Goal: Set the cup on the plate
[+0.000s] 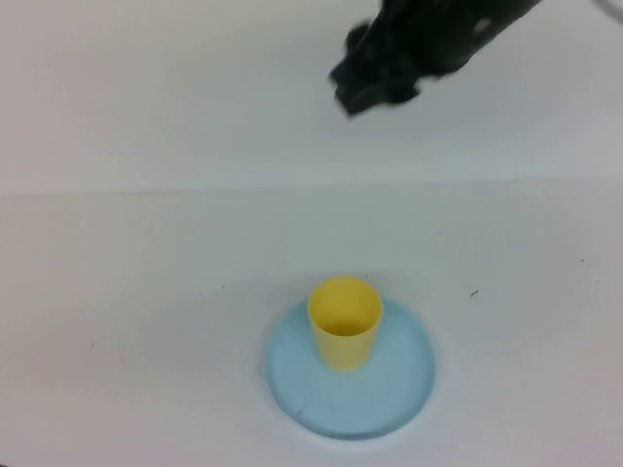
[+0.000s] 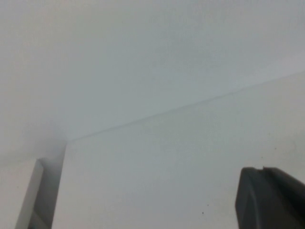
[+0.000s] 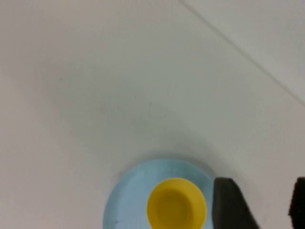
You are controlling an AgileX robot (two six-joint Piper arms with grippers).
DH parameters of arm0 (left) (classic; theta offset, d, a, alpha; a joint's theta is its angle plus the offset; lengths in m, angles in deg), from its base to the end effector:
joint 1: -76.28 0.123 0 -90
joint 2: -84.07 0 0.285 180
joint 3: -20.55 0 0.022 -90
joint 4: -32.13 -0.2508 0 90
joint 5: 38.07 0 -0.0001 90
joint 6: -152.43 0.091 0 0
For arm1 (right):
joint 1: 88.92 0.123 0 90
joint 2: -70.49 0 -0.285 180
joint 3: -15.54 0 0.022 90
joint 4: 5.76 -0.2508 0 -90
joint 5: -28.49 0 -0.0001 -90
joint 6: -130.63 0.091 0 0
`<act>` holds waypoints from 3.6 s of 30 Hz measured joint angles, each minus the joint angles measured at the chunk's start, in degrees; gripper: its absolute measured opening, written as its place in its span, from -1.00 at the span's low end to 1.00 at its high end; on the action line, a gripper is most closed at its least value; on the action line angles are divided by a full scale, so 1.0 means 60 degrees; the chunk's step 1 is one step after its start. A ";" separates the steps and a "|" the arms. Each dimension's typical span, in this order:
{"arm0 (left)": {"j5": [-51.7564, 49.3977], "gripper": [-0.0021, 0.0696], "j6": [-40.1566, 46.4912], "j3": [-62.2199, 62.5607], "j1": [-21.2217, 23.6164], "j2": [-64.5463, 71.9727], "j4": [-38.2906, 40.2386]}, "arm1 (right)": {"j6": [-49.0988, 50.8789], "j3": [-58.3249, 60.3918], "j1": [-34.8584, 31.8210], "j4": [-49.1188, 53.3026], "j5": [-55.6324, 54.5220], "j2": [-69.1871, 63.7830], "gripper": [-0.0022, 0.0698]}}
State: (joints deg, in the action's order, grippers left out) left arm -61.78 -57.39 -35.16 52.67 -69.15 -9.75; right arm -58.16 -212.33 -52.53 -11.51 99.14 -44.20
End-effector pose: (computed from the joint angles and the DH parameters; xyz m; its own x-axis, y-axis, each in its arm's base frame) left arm 0.0808 -0.0086 0.2898 -0.1422 0.2368 -0.9611 0.1700 0.9624 0.2120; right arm 0.3187 0.2456 0.4342 -0.5112 -0.5249 -0.6806 -0.7085 0.7056 -0.0120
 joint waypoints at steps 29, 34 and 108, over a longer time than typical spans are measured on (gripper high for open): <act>0.3048 -0.94 -0.0137 -0.1070 0.0000 0.0000 -0.2424 | -0.1467 1.3144 0.0000 0.0531 -0.5060 1.0307 -0.94; 0.3094 -0.94 -0.0137 -0.1178 0.0000 0.0000 -0.2497 | 0.0551 1.4425 0.0000 0.2683 -0.4848 1.2502 -0.94; 0.5151 -0.94 -0.3046 -0.1523 0.3036 -0.1343 -0.2731 | 0.3976 1.7194 0.0000 0.3485 -0.4979 1.5913 -0.94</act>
State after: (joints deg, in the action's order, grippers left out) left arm -30.88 -75.66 -44.30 70.89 -77.21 -26.13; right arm -34.30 -109.16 -52.53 9.40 69.27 51.28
